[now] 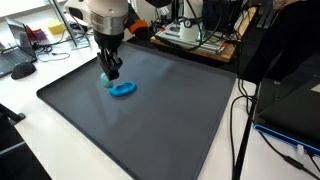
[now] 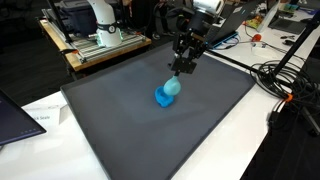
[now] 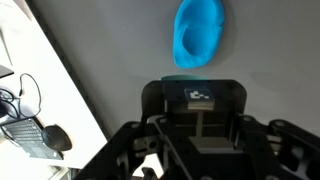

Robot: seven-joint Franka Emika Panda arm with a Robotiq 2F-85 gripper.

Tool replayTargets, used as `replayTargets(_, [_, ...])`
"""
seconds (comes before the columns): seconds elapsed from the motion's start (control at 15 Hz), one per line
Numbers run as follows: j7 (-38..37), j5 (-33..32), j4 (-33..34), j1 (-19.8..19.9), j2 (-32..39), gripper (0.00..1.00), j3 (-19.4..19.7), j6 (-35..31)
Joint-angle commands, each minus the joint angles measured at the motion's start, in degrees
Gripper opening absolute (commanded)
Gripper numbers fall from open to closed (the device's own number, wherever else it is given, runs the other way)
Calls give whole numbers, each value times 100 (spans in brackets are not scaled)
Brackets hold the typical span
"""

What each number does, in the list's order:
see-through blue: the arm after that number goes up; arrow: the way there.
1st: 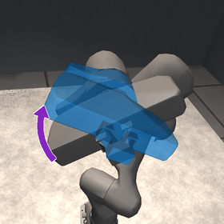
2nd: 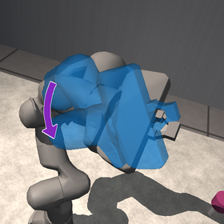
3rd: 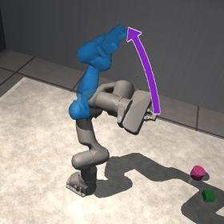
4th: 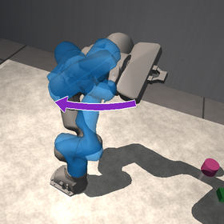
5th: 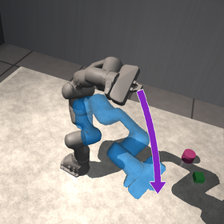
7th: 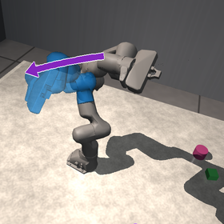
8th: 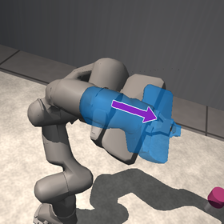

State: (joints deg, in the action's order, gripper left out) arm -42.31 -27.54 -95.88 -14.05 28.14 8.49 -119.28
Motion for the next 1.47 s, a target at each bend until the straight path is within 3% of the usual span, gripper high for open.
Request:
replayTargets(0.0, [-112, -201, 110, -36, 29, 22, -59, 224])
replayTargets(0.73, [-287, -1569, 747, -660, 303, 22, -403, 1666])
replayTargets(1.4, [-453, -2074, 1631, -1008, 1303, 22, -692, 2811])
